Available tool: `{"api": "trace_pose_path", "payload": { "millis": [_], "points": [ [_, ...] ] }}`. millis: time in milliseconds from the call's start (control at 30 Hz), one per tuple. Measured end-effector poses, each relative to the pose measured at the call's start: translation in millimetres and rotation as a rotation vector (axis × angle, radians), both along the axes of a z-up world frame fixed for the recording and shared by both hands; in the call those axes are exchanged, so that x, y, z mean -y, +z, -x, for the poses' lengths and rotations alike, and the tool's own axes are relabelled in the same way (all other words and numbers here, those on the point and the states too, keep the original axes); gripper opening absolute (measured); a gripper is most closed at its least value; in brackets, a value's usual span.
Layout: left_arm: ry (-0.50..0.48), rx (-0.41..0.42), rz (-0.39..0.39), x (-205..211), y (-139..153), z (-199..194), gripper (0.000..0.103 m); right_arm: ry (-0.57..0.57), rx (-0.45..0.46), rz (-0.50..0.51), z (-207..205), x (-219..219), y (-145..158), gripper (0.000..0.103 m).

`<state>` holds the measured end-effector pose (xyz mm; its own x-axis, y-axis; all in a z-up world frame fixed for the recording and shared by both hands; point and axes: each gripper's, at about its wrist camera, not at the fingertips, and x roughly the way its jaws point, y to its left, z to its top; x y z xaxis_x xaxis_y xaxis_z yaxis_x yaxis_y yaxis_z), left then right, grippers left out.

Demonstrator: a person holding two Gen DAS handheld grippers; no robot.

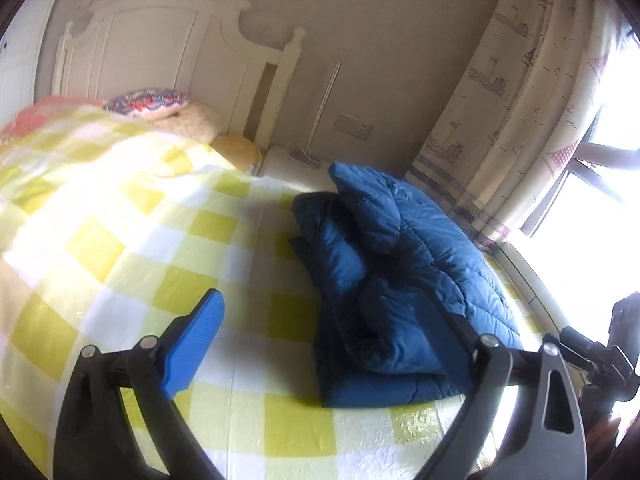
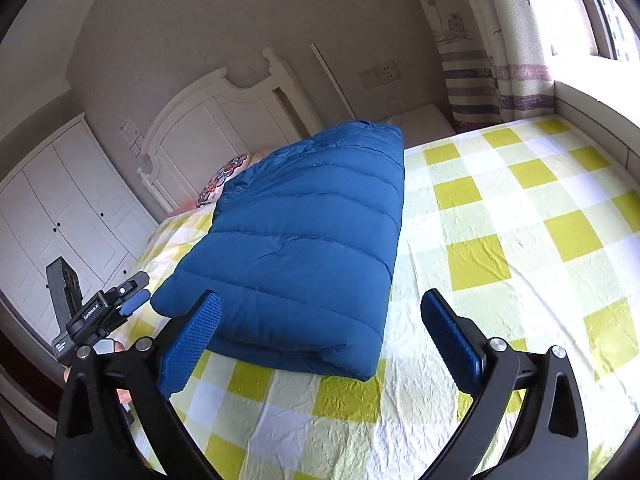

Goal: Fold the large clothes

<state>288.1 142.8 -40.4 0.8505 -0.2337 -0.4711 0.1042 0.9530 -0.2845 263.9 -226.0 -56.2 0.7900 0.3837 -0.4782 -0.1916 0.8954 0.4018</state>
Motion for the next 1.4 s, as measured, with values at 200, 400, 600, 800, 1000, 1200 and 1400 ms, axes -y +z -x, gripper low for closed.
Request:
{"api": "trace_pose_path", "payload": {
  "millis": [200, 400, 600, 800, 1000, 1200, 1400],
  "points": [
    [0.087, 0.294, -0.274, 57.6, 46.5, 100.2, 0.101, -0.157, 0.24, 0.275, 89.7, -36.1, 25.1, 0.099],
    [0.137, 0.191, -0.336, 95.1, 6.4, 136.1, 0.101, -0.171, 0.241, 0.395, 135.6, -65.2, -4.1, 0.099],
    [0.081, 0.135, -0.329, 109.0, -18.6, 155.4, 0.101, -0.163, 0.223, 0.453, 163.6, -71.4, -22.1, 0.099],
    [0.074, 0.152, -0.338, 114.4, -14.5, 169.4, 0.101, -0.159, 0.249, 0.453, 177.9, -76.4, -16.8, 0.099],
    [0.078, 0.165, -0.347, 115.3, -12.9, 177.5, 0.101, -0.153, 0.27, 0.45, 183.7, -81.7, -12.5, 0.099],
    [0.076, 0.161, -0.345, 114.5, -13.8, 179.8, 0.101, -0.145, 0.268, 0.443, 184.2, -85.4, -13.4, 0.099],
    [0.079, 0.159, -0.345, 113.0, -14.2, 181.5, 0.101, -0.145, 0.275, 0.435, 187.1, -87.0, -13.6, 0.099]
  ]
}}
